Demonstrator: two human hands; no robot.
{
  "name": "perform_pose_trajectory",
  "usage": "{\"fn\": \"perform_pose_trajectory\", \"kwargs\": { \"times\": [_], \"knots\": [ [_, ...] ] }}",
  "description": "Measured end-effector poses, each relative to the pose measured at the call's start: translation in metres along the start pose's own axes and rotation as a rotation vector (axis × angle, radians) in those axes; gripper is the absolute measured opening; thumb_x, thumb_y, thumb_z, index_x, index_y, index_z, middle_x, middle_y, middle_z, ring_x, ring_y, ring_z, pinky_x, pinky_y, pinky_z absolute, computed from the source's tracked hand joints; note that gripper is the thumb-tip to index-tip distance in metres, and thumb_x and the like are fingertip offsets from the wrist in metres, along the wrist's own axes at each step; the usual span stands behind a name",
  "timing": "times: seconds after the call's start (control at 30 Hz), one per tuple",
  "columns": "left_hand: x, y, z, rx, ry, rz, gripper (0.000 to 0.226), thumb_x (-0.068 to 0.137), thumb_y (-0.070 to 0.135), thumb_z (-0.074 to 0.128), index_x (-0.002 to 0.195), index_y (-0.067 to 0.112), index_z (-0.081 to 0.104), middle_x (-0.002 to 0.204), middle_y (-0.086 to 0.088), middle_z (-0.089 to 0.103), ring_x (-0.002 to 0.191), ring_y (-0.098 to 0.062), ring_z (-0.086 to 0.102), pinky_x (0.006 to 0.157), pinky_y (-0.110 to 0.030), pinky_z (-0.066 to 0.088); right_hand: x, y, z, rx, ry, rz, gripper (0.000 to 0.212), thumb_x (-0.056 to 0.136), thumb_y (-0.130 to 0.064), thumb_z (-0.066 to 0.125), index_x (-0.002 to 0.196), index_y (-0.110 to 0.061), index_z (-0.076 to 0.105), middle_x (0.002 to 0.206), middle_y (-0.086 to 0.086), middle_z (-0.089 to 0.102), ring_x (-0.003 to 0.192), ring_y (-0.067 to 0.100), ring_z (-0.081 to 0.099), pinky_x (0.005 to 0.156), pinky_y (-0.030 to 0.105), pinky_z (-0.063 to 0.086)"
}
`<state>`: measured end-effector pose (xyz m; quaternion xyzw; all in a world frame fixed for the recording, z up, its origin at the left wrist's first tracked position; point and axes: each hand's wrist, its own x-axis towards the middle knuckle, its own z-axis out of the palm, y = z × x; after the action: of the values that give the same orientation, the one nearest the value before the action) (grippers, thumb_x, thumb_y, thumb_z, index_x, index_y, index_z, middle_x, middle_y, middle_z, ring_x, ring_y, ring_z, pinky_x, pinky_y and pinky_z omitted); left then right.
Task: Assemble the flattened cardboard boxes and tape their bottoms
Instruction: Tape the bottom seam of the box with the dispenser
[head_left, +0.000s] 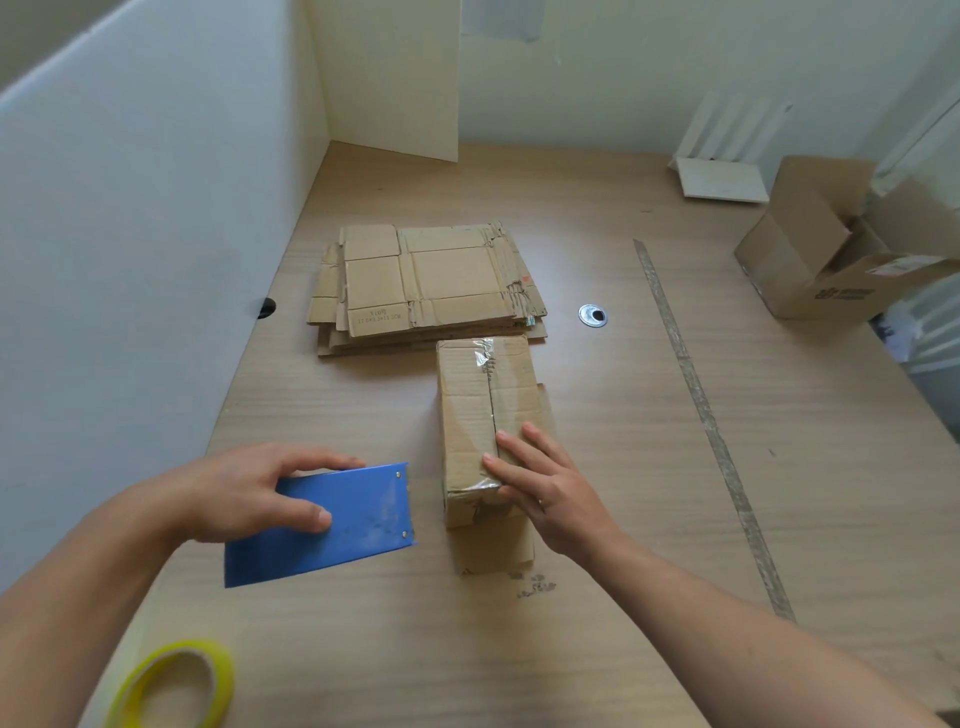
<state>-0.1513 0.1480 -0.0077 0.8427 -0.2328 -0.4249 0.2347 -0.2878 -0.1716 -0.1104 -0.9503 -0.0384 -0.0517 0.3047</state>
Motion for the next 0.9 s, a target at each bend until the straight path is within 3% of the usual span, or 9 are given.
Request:
{"fn": "perform_pose_trajectory", "kwargs": {
  "times": [0.13, 0.27, 0.6, 0.67, 0.83, 0.9],
  "knots": [
    [0.009, 0.005, 0.001, 0.106, 0.039, -0.030, 0.050, 0.080, 0.043, 0.075, 0.117, 0.066, 0.050, 0.122, 0.028, 0.059, 0.105, 0.001, 0.059, 0.096, -0.027, 0.047, 0.000, 0.001, 0.000, 0.005, -0.014, 0.011, 0.038, 0.096, -0.022, 0.063, 0.134, -0.023, 0.063, 0.151, -0.004, 0.044, 0.148, 0.019, 0.020, 0.120, 0.032, 0.024],
    [0.023, 0.007, 0.002, 0.171, 0.078, -0.047, 0.054, 0.079, 0.044, 0.070, 0.124, 0.064, 0.047, 0.130, 0.021, 0.056, 0.112, -0.007, 0.055, 0.101, -0.032, 0.044, 0.000, 0.001, -0.001, 0.000, -0.013, 0.002, 0.038, 0.095, -0.021, 0.064, 0.133, -0.022, 0.063, 0.150, -0.002, 0.044, 0.148, 0.022, 0.021, 0.120, 0.035, 0.024],
    [0.059, 0.025, 0.022, 0.454, 0.237, -0.010, 0.057, 0.085, 0.053, 0.061, 0.139, 0.056, 0.043, 0.126, 0.009, 0.062, 0.106, -0.017, 0.054, 0.083, -0.032, 0.045, 0.000, -0.001, 0.001, 0.037, -0.006, 0.034, 0.037, 0.096, -0.020, 0.065, 0.133, -0.022, 0.063, 0.151, -0.004, 0.042, 0.148, 0.022, 0.019, 0.120, 0.034, 0.020],
    [0.061, 0.030, 0.028, 0.517, 0.292, -0.008, 0.057, 0.085, 0.055, 0.056, 0.140, 0.055, 0.042, 0.119, 0.008, 0.064, 0.102, -0.019, 0.055, 0.076, -0.032, 0.040, 0.000, -0.002, 0.002, 0.058, 0.004, 0.066, 0.037, 0.097, -0.022, 0.063, 0.134, -0.023, 0.063, 0.151, -0.007, 0.039, 0.149, 0.018, 0.016, 0.120, 0.030, 0.016],
    [0.056, 0.040, 0.050, 0.547, 0.426, -0.045, 0.055, 0.084, 0.057, 0.046, 0.139, 0.055, 0.038, 0.116, 0.011, 0.066, 0.102, -0.020, 0.060, 0.080, -0.035, 0.049, 0.003, -0.012, 0.009, 0.146, 0.063, 0.172, 0.032, 0.097, -0.027, 0.063, 0.129, -0.025, 0.066, 0.147, -0.018, 0.037, 0.147, 0.007, 0.012, 0.119, 0.020, 0.011],
    [0.054, 0.046, 0.057, 0.562, 0.468, -0.069, 0.055, 0.086, 0.056, 0.044, 0.140, 0.054, 0.037, 0.113, 0.011, 0.066, 0.101, -0.020, 0.061, 0.075, -0.034, 0.047, 0.004, -0.014, 0.010, 0.160, 0.080, 0.188, 0.031, 0.096, -0.027, 0.065, 0.127, -0.024, 0.068, 0.145, -0.019, 0.037, 0.146, 0.006, 0.013, 0.116, 0.015, 0.009]
  ]
}}
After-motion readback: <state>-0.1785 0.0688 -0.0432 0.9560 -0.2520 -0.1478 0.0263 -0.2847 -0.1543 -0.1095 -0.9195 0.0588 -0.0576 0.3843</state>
